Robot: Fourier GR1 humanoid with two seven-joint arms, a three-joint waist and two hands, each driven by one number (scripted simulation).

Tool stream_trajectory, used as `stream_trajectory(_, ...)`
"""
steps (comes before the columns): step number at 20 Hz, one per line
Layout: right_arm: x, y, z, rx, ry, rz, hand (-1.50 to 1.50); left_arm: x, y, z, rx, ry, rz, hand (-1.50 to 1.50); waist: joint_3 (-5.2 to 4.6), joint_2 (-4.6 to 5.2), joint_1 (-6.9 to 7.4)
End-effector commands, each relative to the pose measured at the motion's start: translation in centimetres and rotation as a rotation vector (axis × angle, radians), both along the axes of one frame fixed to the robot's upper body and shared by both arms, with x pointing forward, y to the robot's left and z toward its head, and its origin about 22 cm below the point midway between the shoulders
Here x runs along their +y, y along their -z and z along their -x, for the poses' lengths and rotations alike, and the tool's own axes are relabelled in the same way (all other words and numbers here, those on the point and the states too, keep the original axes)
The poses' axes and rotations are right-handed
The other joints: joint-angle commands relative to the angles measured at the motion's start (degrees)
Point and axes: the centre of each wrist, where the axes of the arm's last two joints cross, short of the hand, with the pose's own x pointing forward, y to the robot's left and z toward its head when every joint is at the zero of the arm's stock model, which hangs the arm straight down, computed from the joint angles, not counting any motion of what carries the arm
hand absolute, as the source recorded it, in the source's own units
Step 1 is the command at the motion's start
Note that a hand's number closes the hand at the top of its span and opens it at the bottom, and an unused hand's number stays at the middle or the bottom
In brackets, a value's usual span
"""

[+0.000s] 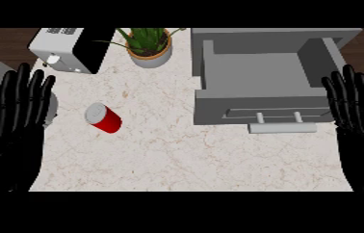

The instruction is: Pick up the can, place it into the drawer and close the drawer

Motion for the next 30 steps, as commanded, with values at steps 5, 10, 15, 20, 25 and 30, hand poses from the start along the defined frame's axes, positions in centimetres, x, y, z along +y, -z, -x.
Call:
stream_trajectory(5, -0.3, -1.4, -1.1, -0.001, 0.016, -0.102, -1.50, 5.1, -0.1, -0.6, 0.004, 0.154, 0.001, -1.50, -0.48, -1.39, 1.11)
stream_trajectory(10, -1.6, 2.1, 0.3, 0.260, 0.169, -0.160, -1.50, 7.8, 2.6, 0.2, 0.381, -0.046, 0.062, -1.50, -0.45, -1.36, 0.94)
stream_trajectory(15, -0.8, 2.7, 1.1, 0.283, 0.180, -0.169, -1.50, 9.8, -0.6, 0.9, 0.407, -0.052, 0.057, -1.50, -0.43, -1.46, 1.08)
stream_trajectory(20, -3.1, 2.3, 1.5, 0.283, 0.166, -0.157, -1.50, 10.0, -0.1, -1.4, 0.381, -0.017, 0.084, -1.50, -0.44, -1.39, 0.76)
stream_trajectory(25, -1.5, 2.9, 1.1, 0.238, 0.173, -0.152, -1.50, 8.6, 1.0, -1.9, 0.419, -0.007, 0.061, -1.50, -0.45, -1.39, 0.87)
stream_trajectory(30, -3.8, 1.4, 2.1, 0.252, 0.178, -0.140, -1.50, 7.2, 4.6, -2.0, 0.451, -0.007, 0.053, -1.50, -0.45, -1.40, 0.79)
